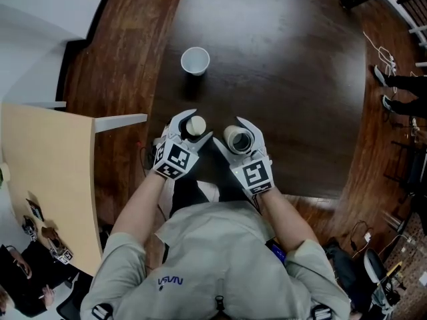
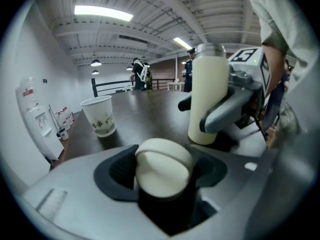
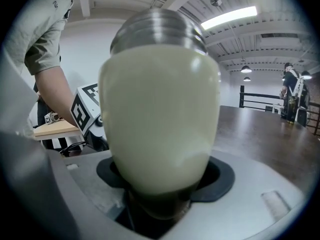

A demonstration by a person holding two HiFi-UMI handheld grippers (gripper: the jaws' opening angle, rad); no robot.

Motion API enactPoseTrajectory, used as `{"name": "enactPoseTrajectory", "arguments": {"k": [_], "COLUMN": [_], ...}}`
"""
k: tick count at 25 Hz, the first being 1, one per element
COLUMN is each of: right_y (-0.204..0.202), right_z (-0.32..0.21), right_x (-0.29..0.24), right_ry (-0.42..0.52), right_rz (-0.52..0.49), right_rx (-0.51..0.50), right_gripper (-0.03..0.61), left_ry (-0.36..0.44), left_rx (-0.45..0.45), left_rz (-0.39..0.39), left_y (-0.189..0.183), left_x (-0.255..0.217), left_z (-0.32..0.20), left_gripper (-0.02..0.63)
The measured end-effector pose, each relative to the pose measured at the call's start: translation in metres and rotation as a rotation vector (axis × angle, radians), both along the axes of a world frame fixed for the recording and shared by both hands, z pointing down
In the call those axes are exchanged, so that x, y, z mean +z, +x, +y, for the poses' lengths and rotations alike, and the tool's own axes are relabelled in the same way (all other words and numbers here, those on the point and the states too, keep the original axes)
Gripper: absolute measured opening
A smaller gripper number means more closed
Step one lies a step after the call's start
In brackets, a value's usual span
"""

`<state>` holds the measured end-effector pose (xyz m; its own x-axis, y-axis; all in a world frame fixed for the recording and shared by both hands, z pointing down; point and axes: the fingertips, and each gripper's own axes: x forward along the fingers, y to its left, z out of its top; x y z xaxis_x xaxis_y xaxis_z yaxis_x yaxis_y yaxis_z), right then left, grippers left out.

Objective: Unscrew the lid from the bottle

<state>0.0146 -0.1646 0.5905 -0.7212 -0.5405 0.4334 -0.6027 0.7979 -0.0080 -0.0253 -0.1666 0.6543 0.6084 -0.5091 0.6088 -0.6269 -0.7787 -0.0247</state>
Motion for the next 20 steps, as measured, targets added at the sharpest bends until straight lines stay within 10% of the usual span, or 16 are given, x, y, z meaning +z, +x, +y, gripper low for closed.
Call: {"name": "enactPoseTrajectory", "arguments": {"k": [10,18,20], "right_y": [0.009,0.063,0.074], "right_z": [0.004,0.041,0.049], "right_x": [0.007,-0.036,-0.06], "right_ry": [-0.075,-0.042,0.002], "right_rz": [0.013,-0.124,-0.167], "right_rx": [-0.039,0.034,0.058], "right_gripper": [0.4,0.392,0.277], "left_ry": [-0.015,0.035,0.053], "left_rx": [-0.06,-0.387,-0.44], "left_rz": [-0.053,0.232,0.289], "left_y": [-0.01,-0.022,-0.019], "left_x": [-0.013,-0.084,-0.102], "left_z": [-0.001,0.059,0.085], "left_gripper": [0.319,0.223,0.114]}}
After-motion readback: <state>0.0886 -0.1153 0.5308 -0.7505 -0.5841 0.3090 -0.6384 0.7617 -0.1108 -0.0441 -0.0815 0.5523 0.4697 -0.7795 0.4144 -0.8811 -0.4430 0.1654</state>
